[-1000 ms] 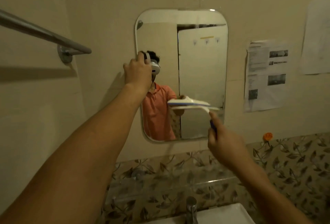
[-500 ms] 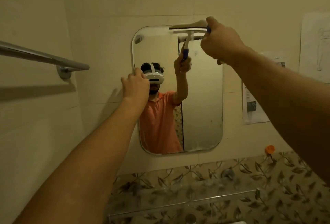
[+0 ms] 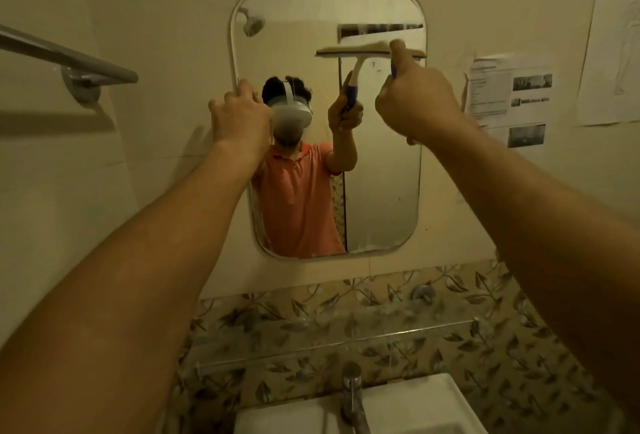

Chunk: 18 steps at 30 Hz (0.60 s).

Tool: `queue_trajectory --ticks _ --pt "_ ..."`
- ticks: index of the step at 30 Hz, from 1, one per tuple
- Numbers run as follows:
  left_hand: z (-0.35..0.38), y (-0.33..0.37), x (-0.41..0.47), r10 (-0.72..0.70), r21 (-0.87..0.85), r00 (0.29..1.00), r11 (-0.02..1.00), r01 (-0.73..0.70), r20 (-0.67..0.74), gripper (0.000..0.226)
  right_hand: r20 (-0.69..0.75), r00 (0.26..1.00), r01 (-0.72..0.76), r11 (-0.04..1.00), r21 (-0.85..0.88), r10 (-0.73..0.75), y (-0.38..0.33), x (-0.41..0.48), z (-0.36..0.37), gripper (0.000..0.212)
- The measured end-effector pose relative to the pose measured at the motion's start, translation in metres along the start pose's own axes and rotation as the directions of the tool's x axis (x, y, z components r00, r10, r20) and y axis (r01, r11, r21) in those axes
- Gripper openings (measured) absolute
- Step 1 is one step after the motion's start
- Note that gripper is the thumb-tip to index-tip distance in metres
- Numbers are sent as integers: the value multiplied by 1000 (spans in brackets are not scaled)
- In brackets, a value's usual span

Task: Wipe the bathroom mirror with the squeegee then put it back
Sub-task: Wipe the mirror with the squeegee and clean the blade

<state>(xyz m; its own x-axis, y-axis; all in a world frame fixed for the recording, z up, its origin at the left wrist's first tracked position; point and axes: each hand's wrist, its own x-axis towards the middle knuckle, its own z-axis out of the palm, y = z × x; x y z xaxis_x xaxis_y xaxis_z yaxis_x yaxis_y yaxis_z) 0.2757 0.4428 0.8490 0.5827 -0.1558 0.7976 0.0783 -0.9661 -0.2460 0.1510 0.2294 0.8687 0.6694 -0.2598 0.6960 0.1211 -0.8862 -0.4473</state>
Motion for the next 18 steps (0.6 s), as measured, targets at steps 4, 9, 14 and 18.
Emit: queue_trajectory --ticks 4,9,14,18 --pt "-2 2 -1 -13 -30 1000 999 13 20 42 46 998 -34 999 7 34 12 -38 20 64" --pt "-2 2 -1 -20 -40 1000 999 21 19 43 81 996 -43 999 7 42 25 -78 45 62" --pt "0 1 -3 -16 -55 1000 998 16 18 44 126 989 -74 997 -4 74 40 -107 70 69" --pt "1 1 -2 -17 -78 1000 997 18 19 46 176 979 -101 994 -33 105 47 -126 80 70"
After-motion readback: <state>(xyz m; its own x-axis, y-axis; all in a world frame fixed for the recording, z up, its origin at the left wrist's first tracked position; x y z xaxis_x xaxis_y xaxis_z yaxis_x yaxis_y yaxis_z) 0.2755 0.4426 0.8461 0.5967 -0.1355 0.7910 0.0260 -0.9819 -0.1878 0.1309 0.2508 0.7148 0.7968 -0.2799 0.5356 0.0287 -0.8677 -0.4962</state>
